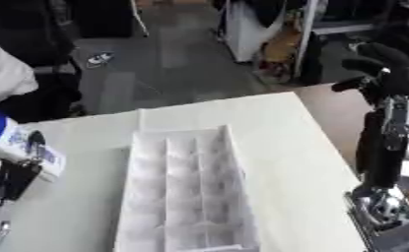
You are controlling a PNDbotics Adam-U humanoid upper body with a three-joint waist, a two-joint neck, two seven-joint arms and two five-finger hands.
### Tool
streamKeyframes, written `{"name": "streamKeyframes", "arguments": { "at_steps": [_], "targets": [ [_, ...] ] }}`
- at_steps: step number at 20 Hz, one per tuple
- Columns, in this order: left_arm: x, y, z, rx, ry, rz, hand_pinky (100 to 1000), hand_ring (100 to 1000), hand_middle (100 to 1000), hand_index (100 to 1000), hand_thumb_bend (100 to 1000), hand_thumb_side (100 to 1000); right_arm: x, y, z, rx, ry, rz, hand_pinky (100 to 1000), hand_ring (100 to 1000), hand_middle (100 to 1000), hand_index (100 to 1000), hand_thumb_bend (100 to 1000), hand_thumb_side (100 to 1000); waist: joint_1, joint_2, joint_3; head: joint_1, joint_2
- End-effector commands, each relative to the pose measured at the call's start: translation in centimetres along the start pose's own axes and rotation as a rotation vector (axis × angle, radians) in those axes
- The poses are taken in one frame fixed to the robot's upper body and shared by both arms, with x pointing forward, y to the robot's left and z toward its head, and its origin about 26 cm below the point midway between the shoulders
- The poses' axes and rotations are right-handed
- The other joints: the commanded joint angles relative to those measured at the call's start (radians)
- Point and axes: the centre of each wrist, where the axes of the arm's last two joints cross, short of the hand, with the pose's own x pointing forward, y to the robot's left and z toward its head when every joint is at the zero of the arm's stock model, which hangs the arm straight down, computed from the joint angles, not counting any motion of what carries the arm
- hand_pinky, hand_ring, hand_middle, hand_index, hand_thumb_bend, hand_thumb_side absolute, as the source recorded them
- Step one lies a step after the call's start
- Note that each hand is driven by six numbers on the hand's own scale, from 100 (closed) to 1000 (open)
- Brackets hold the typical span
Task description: Pick up objects on the table and place them in the box.
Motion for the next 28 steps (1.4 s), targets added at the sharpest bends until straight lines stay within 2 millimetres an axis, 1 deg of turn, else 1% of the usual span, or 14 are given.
{"name": "streamKeyframes", "arguments": {
  "at_steps": [1,4,6,7,8,14,18,19,20,25,28],
  "targets": [
    [3.0,1.5,-1.7,-0.052,-0.110,0.033,100,100,100,322,100,794,0.6,-0.1,-0.7,0.012,-0.035,-0.003,487,664,696,766,100,870,-0.002,-0.014,-0.003,0.004,-0.009],
    [5.1,1.2,-2.3,-0.177,-0.153,0.120,100,100,100,327,100,807,0.6,0.0,-0.8,0.014,-0.036,-0.008,487,664,696,766,100,870,0.001,-0.015,-0.006,0.007,-0.009],
    [5.9,1.2,-2.7,-0.254,-0.162,0.181,100,100,100,329,100,815,0.6,0.1,-0.9,0.016,-0.038,-0.010,487,664,696,766,100,870,0.003,-0.016,-0.009,0.008,-0.009],
    [6.2,1.2,-2.9,-0.285,-0.167,0.205,100,100,100,330,186,774,0.6,0.1,-0.9,0.017,-0.039,-0.012,488,664,696,766,100,891,0.004,-0.016,-0.011,0.008,-0.009],
    [6.5,1.2,-3.2,-0.319,-0.177,0.225,100,100,100,330,100,818,0.6,0.2,-0.9,0.018,-0.040,-0.015,488,664,695,766,100,870,0.005,-0.016,-0.014,0.010,-0.008],
    [8.1,0.8,-4.8,-0.505,-0.273,0.258,100,100,100,332,100,827,0.7,0.4,-1.0,0.024,-0.041,-0.024,488,664,695,766,100,869,0.009,-0.018,-0.021,0.019,-0.009],
    [8.5,0.2,-5.6,-0.603,-0.310,0.244,100,100,100,338,100,838,0.8,0.5,-1.1,0.027,-0.047,-0.035,488,664,695,766,100,869,0.012,-0.017,-0.032,0.021,-0.012],
    [8.5,0.0,-5.8,-0.628,-0.314,0.241,100,100,100,338,100,718,0.8,0.6,-1.2,0.029,-0.048,-0.038,488,664,695,766,100,879,0.013,-0.017,-0.035,0.021,-0.013],
    [8.4,-0.3,-5.9,-0.655,-0.318,0.237,100,100,100,342,100,844,0.8,0.7,-1.3,0.030,-0.051,-0.041,488,664,695,766,100,869,0.015,-0.016,-0.039,0.022,-0.014],
    [7.9,-1.2,-6.2,-0.738,-0.339,0.233,100,100,100,351,100,854,1.0,1.0,-1.6,0.034,-0.061,-0.059,488,664,695,766,100,869,0.020,-0.012,-0.056,0.020,-0.020],
    [7.5,-1.5,-6.2,-0.759,-0.349,0.245,100,100,100,377,100,875,1.1,1.2,-1.7,0.035,-0.068,-0.068,489,664,695,765,100,868,0.023,-0.009,-0.064,0.017,-0.022]
  ]
}}
